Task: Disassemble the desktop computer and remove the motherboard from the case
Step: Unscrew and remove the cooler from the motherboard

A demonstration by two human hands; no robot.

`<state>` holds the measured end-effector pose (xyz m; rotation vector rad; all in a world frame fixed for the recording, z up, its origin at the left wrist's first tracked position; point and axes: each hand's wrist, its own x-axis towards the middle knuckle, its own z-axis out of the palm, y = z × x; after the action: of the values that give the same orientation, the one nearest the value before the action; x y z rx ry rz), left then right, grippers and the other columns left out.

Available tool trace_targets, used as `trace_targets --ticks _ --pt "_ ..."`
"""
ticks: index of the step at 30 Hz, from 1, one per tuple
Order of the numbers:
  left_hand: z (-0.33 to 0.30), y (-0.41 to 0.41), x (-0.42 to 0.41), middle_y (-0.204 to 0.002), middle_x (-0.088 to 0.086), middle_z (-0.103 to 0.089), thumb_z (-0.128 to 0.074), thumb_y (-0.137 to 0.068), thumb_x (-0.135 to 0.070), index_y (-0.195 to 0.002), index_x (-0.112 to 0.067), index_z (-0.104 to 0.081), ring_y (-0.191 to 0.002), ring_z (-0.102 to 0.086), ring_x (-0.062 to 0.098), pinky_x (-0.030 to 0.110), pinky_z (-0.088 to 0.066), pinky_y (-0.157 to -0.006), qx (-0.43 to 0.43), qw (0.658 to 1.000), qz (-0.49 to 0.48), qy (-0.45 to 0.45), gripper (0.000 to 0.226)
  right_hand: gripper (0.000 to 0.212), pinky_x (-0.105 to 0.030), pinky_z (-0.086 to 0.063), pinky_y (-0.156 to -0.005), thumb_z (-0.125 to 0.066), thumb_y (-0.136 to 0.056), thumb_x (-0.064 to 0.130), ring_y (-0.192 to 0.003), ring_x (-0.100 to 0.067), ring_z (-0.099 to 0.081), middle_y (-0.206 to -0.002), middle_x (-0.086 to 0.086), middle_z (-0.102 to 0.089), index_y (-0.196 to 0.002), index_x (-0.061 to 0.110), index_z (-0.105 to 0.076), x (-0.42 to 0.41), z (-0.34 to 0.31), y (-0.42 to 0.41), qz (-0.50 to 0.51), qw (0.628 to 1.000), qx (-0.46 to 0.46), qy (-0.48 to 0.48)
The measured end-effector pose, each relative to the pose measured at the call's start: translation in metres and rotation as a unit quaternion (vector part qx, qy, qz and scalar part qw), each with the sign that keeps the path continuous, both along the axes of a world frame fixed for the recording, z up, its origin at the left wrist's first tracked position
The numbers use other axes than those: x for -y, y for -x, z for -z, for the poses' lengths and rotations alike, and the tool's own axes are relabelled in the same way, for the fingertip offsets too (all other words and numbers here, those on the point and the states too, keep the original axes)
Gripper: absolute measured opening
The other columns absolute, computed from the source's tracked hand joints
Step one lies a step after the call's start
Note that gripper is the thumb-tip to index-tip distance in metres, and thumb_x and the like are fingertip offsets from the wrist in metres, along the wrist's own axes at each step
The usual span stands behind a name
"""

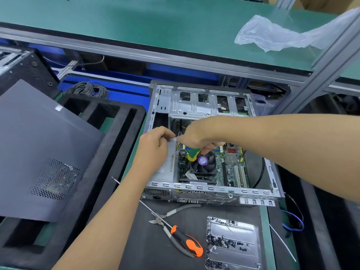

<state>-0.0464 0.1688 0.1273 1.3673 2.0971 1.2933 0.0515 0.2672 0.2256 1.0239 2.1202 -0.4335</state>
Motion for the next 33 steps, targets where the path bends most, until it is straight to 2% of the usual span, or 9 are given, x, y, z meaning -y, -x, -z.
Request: trace_targets --ticks 3,7,11,15,19,23,26,30,33 --pt "0.000 0.001 -0.001 -0.086 -0.004 -0.070 -0.040 -0.085 0.011 -0.090 -0.011 -0.071 -0.085 -0.062 0.002 0.005 -0.044 -0.073 -0.003 1.000 -0.005 -0.008 0.039 0.028 -0.027 -0.033 -0.049 -0.040 -0.100 0.030 -0.067 -0.024 -0.050 -0.073 -0.004 -0.045 -0.082 0.013 -0.053 0.005 -0.005 -0.010 -0.346 0.916 0.026 -0.200" --pt "-0.001 0.001 -0.002 -0.085 -0.003 -0.070 -0.039 -0.083 0.011 -0.089 -0.011 -0.070 -0.084 -0.063 0.003 0.013 -0.048 -0.074 -0.011 1.000 0.000 0.001 0.038 0.035 -0.033 -0.038 -0.057 -0.041 -0.098 0.041 -0.066 -0.028 -0.049 -0.063 -0.002 -0.038 -0.074 0.016 -0.045 0.006 -0.005 -0.015 -0.586 0.778 -0.046 -0.220" --pt "-0.001 0.000 -0.001 -0.082 -0.005 -0.068 -0.039 -0.082 0.011 -0.086 -0.013 -0.069 -0.077 -0.059 -0.004 0.005 -0.041 -0.065 0.006 1.000 -0.001 0.007 0.038 0.045 -0.028 -0.037 -0.050 -0.057 -0.084 0.055 -0.062 -0.025 -0.050 -0.066 -0.003 -0.049 -0.077 0.011 -0.050 0.006 0.007 -0.014 -0.203 0.947 -0.193 -0.159" --pt "-0.002 -0.001 0.000 -0.082 -0.003 -0.069 -0.040 -0.084 0.011 -0.089 -0.013 -0.071 -0.075 -0.060 0.002 0.009 -0.046 -0.062 0.018 1.000 -0.002 0.005 0.039 0.059 -0.019 -0.046 -0.045 -0.042 -0.096 0.055 -0.041 -0.018 -0.053 -0.054 -0.004 -0.060 -0.064 0.008 -0.058 -0.002 0.002 -0.004 0.038 0.993 -0.105 -0.033" --pt "-0.002 0.000 -0.002 -0.085 -0.003 -0.070 -0.040 -0.083 0.012 -0.090 -0.010 -0.071 -0.082 -0.061 -0.003 0.005 -0.044 -0.071 0.007 1.000 -0.007 0.003 0.039 0.034 -0.024 -0.036 -0.046 -0.049 -0.095 0.032 -0.055 -0.021 -0.050 -0.063 -0.001 -0.049 -0.068 0.012 -0.051 -0.003 -0.002 -0.009 -0.198 0.970 -0.089 -0.114" --pt "-0.004 -0.001 0.000 -0.084 -0.001 -0.070 -0.040 -0.083 0.012 -0.089 -0.009 -0.071 -0.078 -0.060 -0.002 0.004 -0.041 -0.068 -0.002 1.000 -0.003 0.001 0.038 0.041 -0.034 -0.040 -0.059 -0.043 -0.098 0.049 -0.063 -0.024 -0.041 -0.067 0.001 -0.033 -0.099 0.012 -0.060 0.001 -0.007 -0.013 -0.534 0.826 -0.036 -0.177" --pt "-0.003 -0.001 0.001 -0.087 0.001 -0.071 -0.040 -0.085 0.013 -0.091 -0.007 -0.071 -0.086 -0.064 0.008 0.008 -0.046 -0.075 -0.008 1.000 -0.001 -0.004 0.037 0.043 -0.031 -0.036 -0.054 -0.050 -0.094 0.052 -0.069 -0.026 -0.046 -0.072 0.001 -0.031 -0.108 0.012 -0.060 -0.003 -0.009 -0.019 -0.432 0.882 -0.044 -0.182" --pt "-0.004 -0.002 0.001 -0.087 0.000 -0.071 -0.041 -0.084 0.013 -0.090 -0.008 -0.071 -0.086 -0.064 0.009 0.007 -0.046 -0.074 -0.006 1.000 -0.001 -0.002 0.037 0.069 -0.026 -0.033 -0.046 -0.036 -0.096 0.064 -0.049 -0.018 -0.049 -0.058 -0.006 -0.057 -0.070 0.006 -0.062 -0.003 -0.004 -0.010 -0.156 0.982 -0.044 -0.095" --pt "-0.003 -0.001 0.001 -0.087 0.001 -0.071 -0.040 -0.085 0.013 -0.090 -0.008 -0.071 -0.087 -0.064 0.009 0.006 -0.045 -0.074 -0.004 1.000 0.001 -0.002 0.037 0.047 -0.020 -0.035 -0.035 -0.032 -0.107 0.028 -0.041 -0.019 -0.042 -0.055 -0.008 -0.052 -0.078 0.004 -0.060 -0.002 -0.008 -0.004 -0.140 0.989 0.008 -0.053"
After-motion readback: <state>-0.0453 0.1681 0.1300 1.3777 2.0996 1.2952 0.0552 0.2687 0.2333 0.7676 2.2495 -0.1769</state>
